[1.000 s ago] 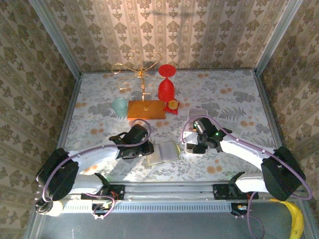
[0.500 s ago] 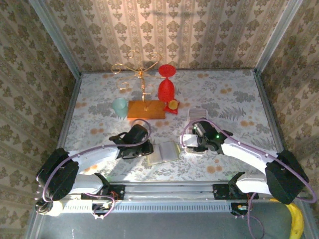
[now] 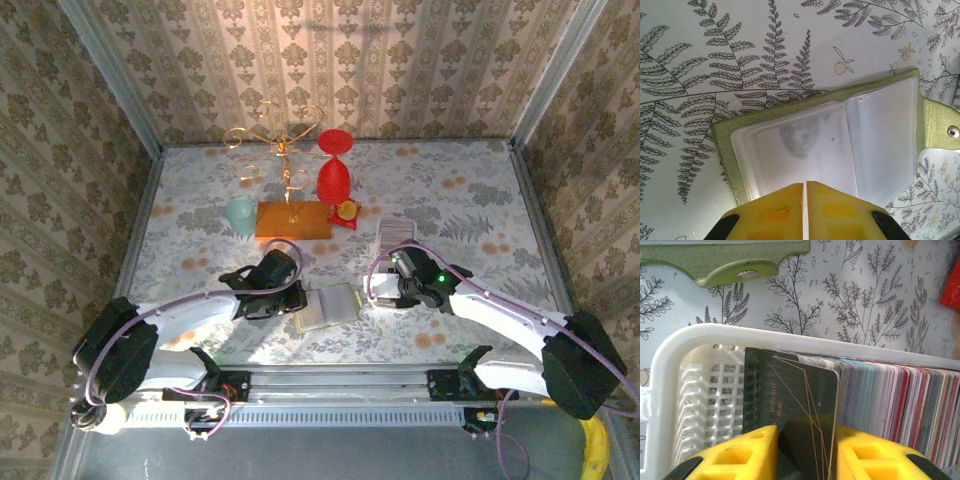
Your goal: Put the credit cards into the card holder
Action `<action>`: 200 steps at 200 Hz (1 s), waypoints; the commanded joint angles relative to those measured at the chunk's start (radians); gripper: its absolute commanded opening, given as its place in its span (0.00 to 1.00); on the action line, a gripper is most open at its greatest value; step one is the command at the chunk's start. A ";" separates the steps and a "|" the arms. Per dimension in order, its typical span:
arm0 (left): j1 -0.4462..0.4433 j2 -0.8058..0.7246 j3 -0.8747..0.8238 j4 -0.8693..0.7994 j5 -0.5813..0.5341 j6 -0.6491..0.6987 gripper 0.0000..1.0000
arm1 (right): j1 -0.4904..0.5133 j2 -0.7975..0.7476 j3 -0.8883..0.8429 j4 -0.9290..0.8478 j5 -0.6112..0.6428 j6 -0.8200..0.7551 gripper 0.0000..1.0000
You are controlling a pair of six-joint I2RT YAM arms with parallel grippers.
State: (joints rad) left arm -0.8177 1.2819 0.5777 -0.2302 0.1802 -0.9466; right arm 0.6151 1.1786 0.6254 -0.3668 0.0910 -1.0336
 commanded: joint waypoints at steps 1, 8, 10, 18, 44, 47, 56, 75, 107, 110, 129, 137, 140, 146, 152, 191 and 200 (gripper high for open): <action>-0.006 -0.003 -0.003 0.003 0.005 -0.005 0.10 | 0.005 -0.038 -0.009 -0.014 0.032 -0.001 0.27; -0.005 -0.003 -0.003 0.005 0.005 -0.005 0.10 | 0.006 -0.050 -0.010 -0.016 0.033 0.004 0.27; -0.005 -0.003 -0.004 0.005 0.005 -0.005 0.10 | 0.006 -0.053 -0.010 -0.016 0.032 0.005 0.27; -0.006 -0.004 -0.005 0.004 0.005 -0.006 0.09 | 0.006 -0.065 -0.012 -0.022 0.032 0.010 0.24; -0.006 -0.010 -0.009 0.005 0.005 -0.005 0.08 | 0.009 -0.100 -0.012 -0.043 0.029 0.031 0.15; -0.005 -0.010 -0.009 0.006 0.005 -0.005 0.08 | 0.009 -0.105 -0.013 -0.046 0.028 0.033 0.15; -0.006 -0.014 -0.010 0.005 0.005 -0.004 0.08 | 0.012 -0.116 -0.012 -0.057 0.024 0.041 0.13; -0.005 -0.019 -0.012 0.000 0.004 -0.003 0.08 | 0.015 -0.137 -0.005 -0.106 -0.003 0.059 0.07; -0.005 -0.051 -0.010 -0.033 -0.008 0.003 0.08 | 0.028 -0.188 0.050 -0.243 -0.099 0.147 0.00; -0.004 -0.057 -0.010 -0.035 -0.009 0.005 0.08 | 0.030 -0.194 0.059 -0.255 -0.112 0.163 0.00; 0.002 -0.099 -0.013 -0.066 -0.037 0.014 0.10 | 0.049 -0.230 0.122 -0.306 -0.182 0.308 0.00; 0.007 -0.118 -0.010 -0.091 -0.050 0.016 0.11 | 0.052 -0.243 0.145 -0.305 -0.200 0.401 0.00; 0.010 -0.124 -0.010 -0.098 -0.054 0.018 0.11 | 0.054 -0.249 0.157 -0.305 -0.215 0.432 0.00; 0.011 -0.141 -0.010 -0.109 -0.060 0.019 0.12 | 0.057 -0.259 0.172 -0.291 -0.229 0.519 0.00; 0.014 -0.155 -0.012 -0.117 -0.065 0.017 0.14 | 0.056 -0.267 0.183 -0.267 -0.232 0.620 0.00; 0.016 -0.207 -0.039 -0.114 -0.073 -0.007 0.31 | 0.061 -0.251 0.223 -0.125 -0.243 1.197 0.00; 0.016 -0.203 -0.042 -0.110 -0.071 -0.011 0.36 | 0.061 -0.229 0.233 -0.103 -0.241 1.315 0.00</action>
State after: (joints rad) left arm -0.8082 1.0855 0.5591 -0.3130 0.1280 -0.9493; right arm 0.6685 0.9134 0.8253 -0.5476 -0.1192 -0.1898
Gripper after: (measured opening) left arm 0.316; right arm 0.046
